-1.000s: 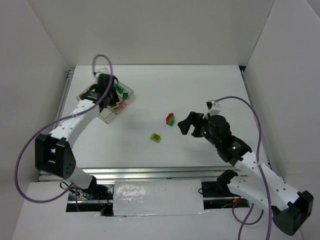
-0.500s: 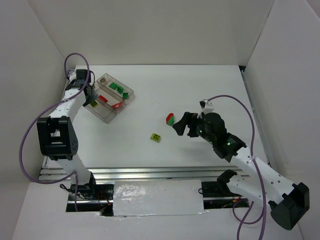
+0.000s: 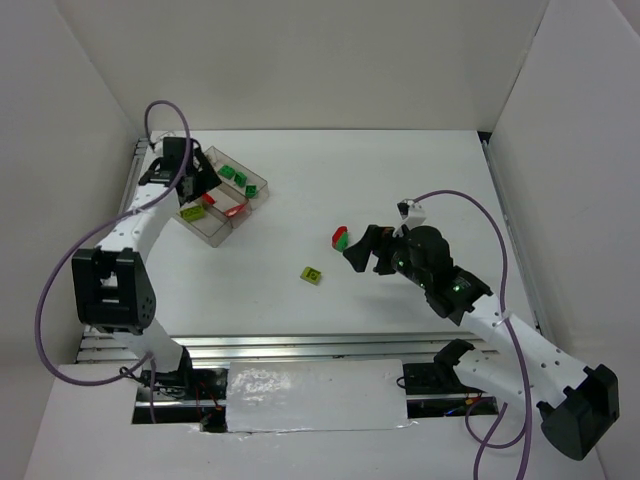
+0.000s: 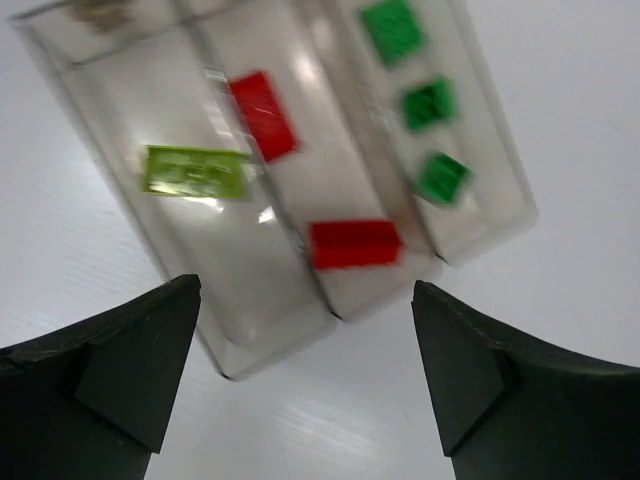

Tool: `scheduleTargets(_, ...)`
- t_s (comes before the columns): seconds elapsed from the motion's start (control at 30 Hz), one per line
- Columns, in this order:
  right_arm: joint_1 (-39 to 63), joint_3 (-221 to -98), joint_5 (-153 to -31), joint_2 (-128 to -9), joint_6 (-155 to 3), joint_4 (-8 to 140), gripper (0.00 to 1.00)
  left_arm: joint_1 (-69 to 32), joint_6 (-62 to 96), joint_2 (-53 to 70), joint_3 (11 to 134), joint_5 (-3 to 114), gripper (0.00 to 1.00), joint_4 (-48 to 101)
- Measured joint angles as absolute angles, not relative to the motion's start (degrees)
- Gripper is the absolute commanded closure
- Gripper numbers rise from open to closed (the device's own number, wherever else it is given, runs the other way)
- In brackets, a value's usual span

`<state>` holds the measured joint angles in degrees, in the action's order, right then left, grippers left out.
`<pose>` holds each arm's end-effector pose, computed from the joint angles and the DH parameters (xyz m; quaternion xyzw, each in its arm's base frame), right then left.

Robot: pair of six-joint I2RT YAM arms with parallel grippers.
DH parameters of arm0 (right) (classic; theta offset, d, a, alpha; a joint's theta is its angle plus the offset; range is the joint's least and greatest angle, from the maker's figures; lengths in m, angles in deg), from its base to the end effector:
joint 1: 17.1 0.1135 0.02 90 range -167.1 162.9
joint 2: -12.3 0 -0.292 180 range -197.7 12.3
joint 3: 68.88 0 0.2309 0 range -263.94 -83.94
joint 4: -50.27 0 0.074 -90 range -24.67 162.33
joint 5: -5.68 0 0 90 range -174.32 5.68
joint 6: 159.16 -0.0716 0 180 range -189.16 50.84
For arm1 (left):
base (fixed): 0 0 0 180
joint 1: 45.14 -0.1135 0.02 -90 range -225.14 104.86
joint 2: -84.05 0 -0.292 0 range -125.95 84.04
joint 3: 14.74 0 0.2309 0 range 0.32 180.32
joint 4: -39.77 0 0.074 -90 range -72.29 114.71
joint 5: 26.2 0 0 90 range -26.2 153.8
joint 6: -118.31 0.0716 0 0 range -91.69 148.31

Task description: Sort the legos into containers by color

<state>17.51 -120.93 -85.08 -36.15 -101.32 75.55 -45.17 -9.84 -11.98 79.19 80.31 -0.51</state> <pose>0.1575 0.1099 0.2927 -0.0214 0.8272 0.3136 0.4658 0.3868 0.0206 0.2993 -0.3509 0.8367 -0.0063 0.4205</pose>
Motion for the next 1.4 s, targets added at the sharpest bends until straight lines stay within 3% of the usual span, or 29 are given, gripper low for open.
scheduleTargets(0.27,17.5,-121.2,-80.2,-30.8,-101.3,78.9,0.00,-13.3,0.7,-6.3,74.4,72.8,0.00,6.2)
scheduleTargets(0.43,17.5,-122.6,-77.6,-26.8,-101.3,82.5,0.00,-2.0,1.0,-11.5,71.7,72.3,0.01,3.6)
scheduleTargets(0.6,17.5,-122.9,-77.1,-24.8,-101.3,84.3,0.00,2.7,0.9,-15.4,70.8,74.3,0.01,1.5)
scheduleTargets(0.97,17.5,-122.9,-77.6,-25.0,-101.2,85.1,0.00,2.4,1.2,-20.9,69.6,77.1,0.00,1.5)
scheduleTargets(1.1,17.5,-122.9,-77.9,-25.0,-101.2,85.1,0.00,2.3,1.3,-23.3,69.7,77.1,0.05,2.4)
scheduleTargets(1.2,17.5,-122.9,-77.9,-25.0,-101.0,85.1,0.00,2.0,1.3,-23.6,69.8,77.0,0.23,3.7)
scheduleTargets(1.23,17.5,-122.9,-77.9,-24.9,-101.0,85.2,0.00,1.8,1.3,-23.7,69.8,76.8,0.41,4.1)
scheduleTargets(1.33,17.5,-122.9,-77.8,-24.7,-100.8,85.3,0.00,1.8,1.6,-23.7,69.7,77.1,0.81,4.8)
scheduleTargets(1.4,17.5,-122.9,-77.7,-24.5,-100.8,85.5,0.00,1.6,1.2,-23.5,69.4,78.1,0.84,5.1)
